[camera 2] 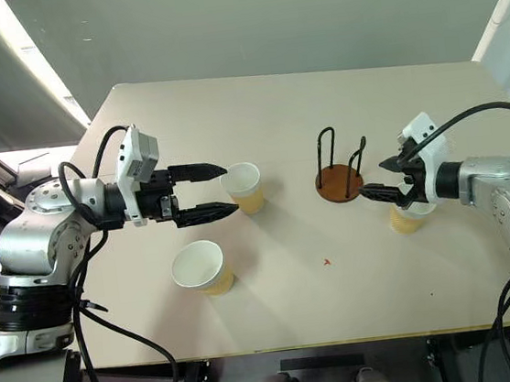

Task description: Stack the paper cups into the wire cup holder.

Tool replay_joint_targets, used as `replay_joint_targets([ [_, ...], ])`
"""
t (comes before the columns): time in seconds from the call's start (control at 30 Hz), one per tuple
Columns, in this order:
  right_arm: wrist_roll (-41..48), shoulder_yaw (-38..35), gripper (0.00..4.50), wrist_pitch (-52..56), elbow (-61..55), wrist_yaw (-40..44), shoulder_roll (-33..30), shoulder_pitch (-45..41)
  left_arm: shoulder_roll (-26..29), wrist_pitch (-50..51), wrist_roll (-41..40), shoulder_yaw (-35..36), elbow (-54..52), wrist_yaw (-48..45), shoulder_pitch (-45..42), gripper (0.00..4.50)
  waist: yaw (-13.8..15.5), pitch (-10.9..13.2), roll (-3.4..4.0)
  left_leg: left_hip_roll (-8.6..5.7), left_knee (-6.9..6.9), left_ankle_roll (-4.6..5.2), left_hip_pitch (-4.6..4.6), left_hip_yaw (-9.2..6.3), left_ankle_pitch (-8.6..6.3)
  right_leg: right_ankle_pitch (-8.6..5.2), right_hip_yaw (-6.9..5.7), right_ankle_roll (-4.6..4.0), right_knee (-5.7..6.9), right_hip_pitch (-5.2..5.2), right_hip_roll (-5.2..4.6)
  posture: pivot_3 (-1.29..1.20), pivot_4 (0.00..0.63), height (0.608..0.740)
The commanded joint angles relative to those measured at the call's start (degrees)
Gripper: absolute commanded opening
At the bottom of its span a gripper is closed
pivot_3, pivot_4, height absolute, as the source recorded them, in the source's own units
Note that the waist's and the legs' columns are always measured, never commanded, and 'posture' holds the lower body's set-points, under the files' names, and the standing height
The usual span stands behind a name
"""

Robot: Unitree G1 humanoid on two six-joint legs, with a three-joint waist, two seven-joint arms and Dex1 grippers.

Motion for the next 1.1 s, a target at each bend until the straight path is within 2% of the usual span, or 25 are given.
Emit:
replay_joint_targets([
  [0.03, -0.93, -0.35, 4.45, -0.38, 0.02, -0.34, -0.01, -2.21, 0.82, -0.02, -0.69, 1.22, -2.26, 0.62, 0.27, 4.5, -0.01, 0.0, 0.0, 0.0, 0.0, 0.0, 0.0, 0.0, 0.0, 0.0, 0.0, 0.0, 0.0, 0.0, 0.0, 0.0, 0.15, 0.74],
  [0.3, -2.1, -0.21, 4.45, 0.05, 0.55, -0.42, 1.08, -3.27, 1.25, -0.14, -0.86, 1.29, -2.01, 0.68, 0.21, 4.5, -0.05, 0.0, 0.0, 0.0, 0.01, 0.0, 0.0, 0.0, 0.0, 0.0, 0.0, 0.0, 0.0, 0.0, 0.0, 0.0, 0.15, 0.74],
  [0.7, -5.1, 2.37, 4.45, 1.66, 3.69, -4.78, 6.72, -6.7, 0.67, -0.64, -0.48, 0.67, -1.67, 0.98, -0.62, 4.5, -0.2, 0.0, 0.0, 0.0, 0.01, -0.01, 0.02, -0.01, 0.01, 0.0, -0.01, 0.0, 0.0, 0.0, 0.0, 0.0, 0.15, 0.74],
  [1.1, -12.06, 5.46, 4.45, -5.17, 15.1, -7.44, 13.04, -12.43, 1.24, -0.83, -0.25, 1.05, -1.09, 0.96, -0.88, 4.5, -0.36, 0.0, 0.0, 0.0, -0.01, -0.01, 0.02, -0.01, 0.01, 0.0, 0.0, 0.0, 0.01, -0.04, 0.0, 0.0, 0.15, 0.74],
])
